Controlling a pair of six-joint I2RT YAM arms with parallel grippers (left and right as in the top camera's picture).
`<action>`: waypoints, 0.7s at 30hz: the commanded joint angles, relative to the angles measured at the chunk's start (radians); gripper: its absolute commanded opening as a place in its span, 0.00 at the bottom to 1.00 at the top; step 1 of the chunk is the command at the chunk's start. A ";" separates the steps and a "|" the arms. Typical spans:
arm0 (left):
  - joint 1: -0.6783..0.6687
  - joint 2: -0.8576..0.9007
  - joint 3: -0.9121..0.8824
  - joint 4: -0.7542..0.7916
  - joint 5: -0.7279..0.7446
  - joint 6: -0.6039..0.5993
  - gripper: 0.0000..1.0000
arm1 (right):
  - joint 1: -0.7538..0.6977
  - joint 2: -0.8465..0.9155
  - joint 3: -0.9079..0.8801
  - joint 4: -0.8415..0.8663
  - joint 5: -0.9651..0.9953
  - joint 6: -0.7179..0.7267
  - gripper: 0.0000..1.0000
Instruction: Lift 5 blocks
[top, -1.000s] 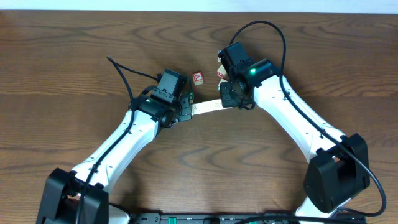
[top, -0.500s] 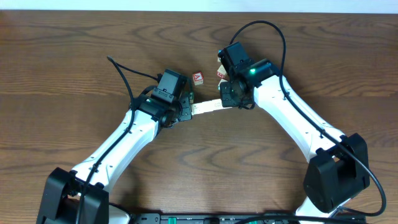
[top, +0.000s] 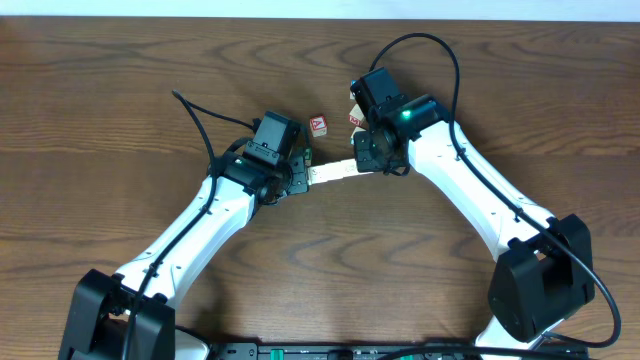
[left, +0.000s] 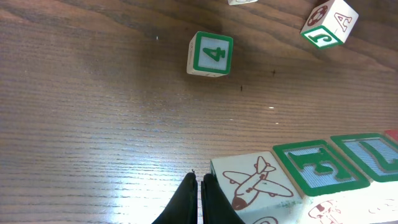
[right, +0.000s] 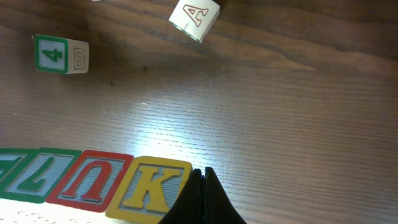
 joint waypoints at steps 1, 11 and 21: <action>-0.062 0.000 0.084 0.061 0.228 -0.021 0.07 | 0.086 0.014 0.017 0.034 -0.332 0.023 0.01; -0.061 0.000 0.084 0.061 0.224 -0.021 0.07 | 0.075 0.014 0.015 0.034 -0.340 0.024 0.01; -0.061 0.001 0.084 0.061 0.224 -0.021 0.07 | 0.075 0.028 0.015 0.039 -0.340 0.031 0.01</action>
